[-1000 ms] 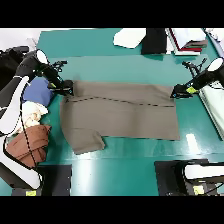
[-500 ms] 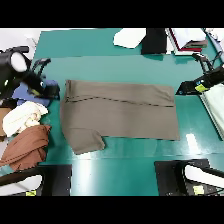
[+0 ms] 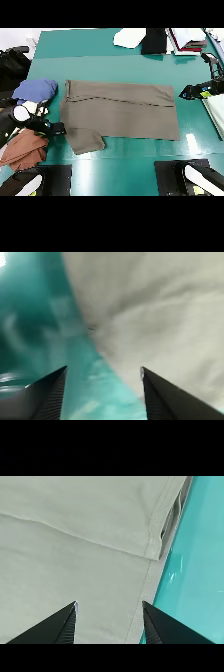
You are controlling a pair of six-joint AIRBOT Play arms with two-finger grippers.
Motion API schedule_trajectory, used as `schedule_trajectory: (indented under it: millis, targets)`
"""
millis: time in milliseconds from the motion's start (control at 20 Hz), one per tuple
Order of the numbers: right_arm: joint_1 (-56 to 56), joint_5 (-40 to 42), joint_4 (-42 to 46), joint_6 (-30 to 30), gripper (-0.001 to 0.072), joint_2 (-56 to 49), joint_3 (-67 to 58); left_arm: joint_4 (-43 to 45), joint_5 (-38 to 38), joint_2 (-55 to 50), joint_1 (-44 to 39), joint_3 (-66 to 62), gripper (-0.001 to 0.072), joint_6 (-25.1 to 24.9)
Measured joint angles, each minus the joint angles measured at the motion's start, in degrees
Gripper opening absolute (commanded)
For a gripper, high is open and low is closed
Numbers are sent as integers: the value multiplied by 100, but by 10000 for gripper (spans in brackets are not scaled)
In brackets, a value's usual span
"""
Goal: Fold the shirts.
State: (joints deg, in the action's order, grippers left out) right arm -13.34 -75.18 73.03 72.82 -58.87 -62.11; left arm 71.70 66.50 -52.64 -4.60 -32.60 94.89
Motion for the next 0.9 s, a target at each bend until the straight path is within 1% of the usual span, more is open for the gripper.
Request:
schedule_trajectory:
  millis: [200, 250, 350, 400, 500, 600, 750, 900]
  targets:
    - [0, 0, -74, 11, 464, 85, 35, -719, -509, 94, 0, 538, 559, -153]
    - [0, -4, -122, 11, 431, 94, 39, -863, -573, 105, 4, 601, 430, -199]
    - [0, -17, -199, 15, 430, 105, 44, -1032, -752, 107, -4, 708, 133, -289]
    - [-2, -48, -216, 17, 430, 109, 46, -1078, -813, 107, -2, 737, 30, -315]
    - [-87, -155, -238, 24, 430, 116, 90, -1217, -896, 116, -7, 717, 29, -439]
    - [-313, -297, -240, 26, 430, 127, 278, -1237, -820, 120, -4, 573, 28, -586]
    - [-1014, -435, -232, 4, 434, 236, 999, -1147, -584, 122, -7, 315, 29, -778]
    - [-1821, -494, -232, -146, 434, 273, 1897, -1091, -535, 125, -7, 190, 29, -887]
